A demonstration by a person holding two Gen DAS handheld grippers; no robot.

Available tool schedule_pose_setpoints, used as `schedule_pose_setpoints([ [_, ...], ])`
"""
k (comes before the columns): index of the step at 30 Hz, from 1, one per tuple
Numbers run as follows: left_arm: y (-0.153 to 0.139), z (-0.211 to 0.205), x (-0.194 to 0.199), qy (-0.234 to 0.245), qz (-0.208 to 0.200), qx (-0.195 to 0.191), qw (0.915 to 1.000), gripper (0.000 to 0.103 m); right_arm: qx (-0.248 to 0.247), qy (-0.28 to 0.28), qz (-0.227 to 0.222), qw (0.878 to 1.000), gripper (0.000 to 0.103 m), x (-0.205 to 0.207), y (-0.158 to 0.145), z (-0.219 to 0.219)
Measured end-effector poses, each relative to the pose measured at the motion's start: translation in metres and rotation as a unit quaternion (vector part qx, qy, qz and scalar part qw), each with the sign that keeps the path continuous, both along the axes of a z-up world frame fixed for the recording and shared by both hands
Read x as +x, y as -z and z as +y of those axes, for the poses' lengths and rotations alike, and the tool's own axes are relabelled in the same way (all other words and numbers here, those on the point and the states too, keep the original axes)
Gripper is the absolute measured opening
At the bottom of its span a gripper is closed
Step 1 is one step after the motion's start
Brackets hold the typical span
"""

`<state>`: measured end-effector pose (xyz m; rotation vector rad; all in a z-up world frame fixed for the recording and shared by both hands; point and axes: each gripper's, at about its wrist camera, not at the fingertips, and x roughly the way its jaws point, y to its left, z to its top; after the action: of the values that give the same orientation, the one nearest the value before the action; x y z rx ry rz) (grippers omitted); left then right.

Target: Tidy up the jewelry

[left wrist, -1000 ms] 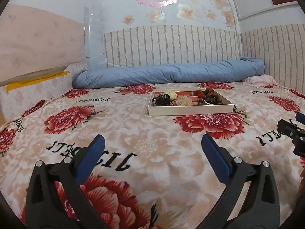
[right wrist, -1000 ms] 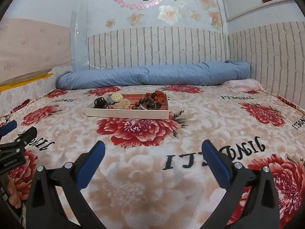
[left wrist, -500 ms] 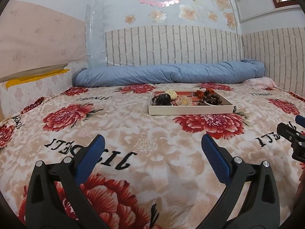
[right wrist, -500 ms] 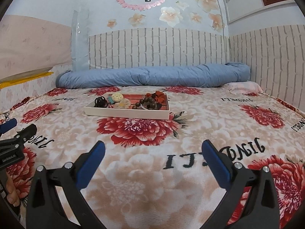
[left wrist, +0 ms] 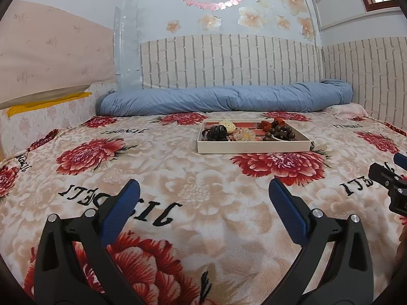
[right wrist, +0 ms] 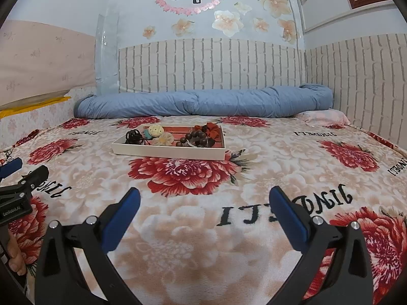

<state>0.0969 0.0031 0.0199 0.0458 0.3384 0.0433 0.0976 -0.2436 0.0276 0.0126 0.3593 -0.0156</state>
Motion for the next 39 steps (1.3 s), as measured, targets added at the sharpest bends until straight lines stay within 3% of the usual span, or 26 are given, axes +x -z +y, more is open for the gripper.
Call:
schedule_pose_setpoints([
  [39, 0.0, -0.0012, -0.0002, 0.0, -0.001, 0.0, 1.0, 0.098, 0.002, 0.003, -0.001, 1.0, 0.099, -0.0001, -0.0007, -0.0045],
])
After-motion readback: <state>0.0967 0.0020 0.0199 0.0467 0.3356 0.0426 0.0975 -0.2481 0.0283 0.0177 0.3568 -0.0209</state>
